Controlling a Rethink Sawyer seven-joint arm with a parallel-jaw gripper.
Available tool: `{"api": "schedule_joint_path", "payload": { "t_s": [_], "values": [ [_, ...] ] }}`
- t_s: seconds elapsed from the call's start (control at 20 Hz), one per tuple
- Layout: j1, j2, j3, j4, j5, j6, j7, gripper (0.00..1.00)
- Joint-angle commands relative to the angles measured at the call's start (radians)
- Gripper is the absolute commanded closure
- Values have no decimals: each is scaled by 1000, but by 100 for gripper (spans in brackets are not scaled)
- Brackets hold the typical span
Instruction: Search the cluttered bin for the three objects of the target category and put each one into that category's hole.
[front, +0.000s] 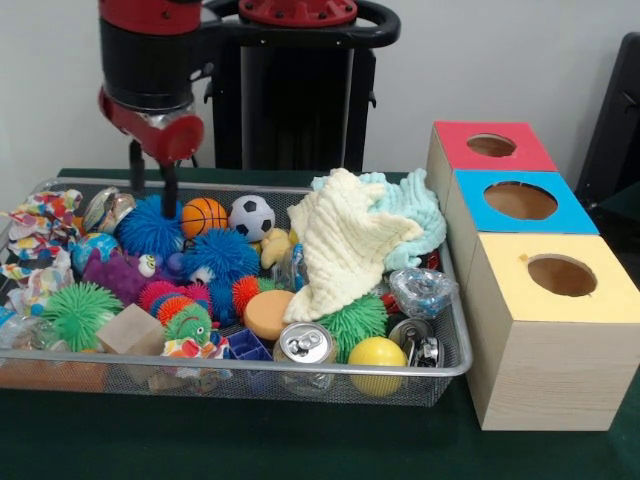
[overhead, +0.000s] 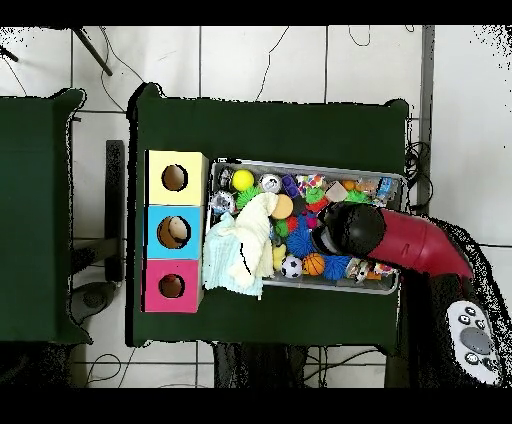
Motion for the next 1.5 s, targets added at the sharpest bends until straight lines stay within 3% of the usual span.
{"api": "schedule_joint_path", "payload": {
  "t_s": [0.05,0.35,0.5,0.7,0.8,0.95,1.3,1.5],
  "values": [
    [-39,51,150,189,-24,-157,-66,0],
    [-52,115,225,230,-70,-260,-106,0],
    [-51,112,245,272,-78,-293,-90,0],
    [13,83,188,299,-122,-341,-23,0],
    [32,48,169,324,-123,-319,-9,0],
    [29,9,165,374,-139,-317,-18,0],
    [16,59,160,450,-221,-474,9,0],
    [13,61,141,480,-266,-507,14,0]
  ]
}}
